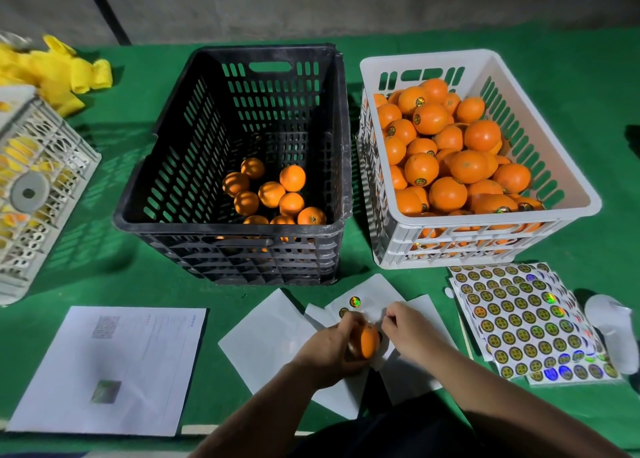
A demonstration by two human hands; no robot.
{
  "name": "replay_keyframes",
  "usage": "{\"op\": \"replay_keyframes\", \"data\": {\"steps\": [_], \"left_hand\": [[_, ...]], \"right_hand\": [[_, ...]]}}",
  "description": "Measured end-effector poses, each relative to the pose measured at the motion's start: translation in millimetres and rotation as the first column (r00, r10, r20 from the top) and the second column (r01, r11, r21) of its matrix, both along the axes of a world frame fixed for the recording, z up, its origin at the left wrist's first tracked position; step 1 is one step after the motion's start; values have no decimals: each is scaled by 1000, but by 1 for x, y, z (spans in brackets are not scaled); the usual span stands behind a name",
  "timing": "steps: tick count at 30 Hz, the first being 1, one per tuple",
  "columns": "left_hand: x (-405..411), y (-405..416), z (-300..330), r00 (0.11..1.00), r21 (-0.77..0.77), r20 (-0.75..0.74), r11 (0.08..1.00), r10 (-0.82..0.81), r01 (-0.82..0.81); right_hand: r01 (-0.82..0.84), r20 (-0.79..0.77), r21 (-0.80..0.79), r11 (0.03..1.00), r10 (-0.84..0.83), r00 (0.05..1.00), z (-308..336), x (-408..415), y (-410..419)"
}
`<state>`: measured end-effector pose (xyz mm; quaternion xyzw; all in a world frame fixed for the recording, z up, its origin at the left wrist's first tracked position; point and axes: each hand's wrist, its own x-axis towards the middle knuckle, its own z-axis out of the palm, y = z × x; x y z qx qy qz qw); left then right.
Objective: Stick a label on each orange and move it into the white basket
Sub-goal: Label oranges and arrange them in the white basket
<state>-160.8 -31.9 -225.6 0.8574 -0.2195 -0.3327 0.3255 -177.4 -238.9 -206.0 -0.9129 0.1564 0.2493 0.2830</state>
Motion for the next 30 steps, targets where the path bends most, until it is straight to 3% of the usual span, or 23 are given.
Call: {"op": "replay_keyframes", "data": {"steps": [13, 22, 27, 30], "left_hand": [[1, -8, 3, 991, 78, 101, 994, -84, 76], [4, -9, 12, 965, 209, 148, 960, -218, 185], [7, -13, 21, 958, 202, 140, 954, -250, 220], [10, -16, 21, 948, 224, 148, 943, -284, 247]], "right_hand": [[235, -59, 148, 961, -228, 972, -8, 4, 1], [316, -29, 129, 940, -315, 949, -9, 8, 2], [369, -10, 166, 914, -373, 928, -12, 11, -1], [316, 40, 134, 939, -324, 945, -15, 8, -4]]}}
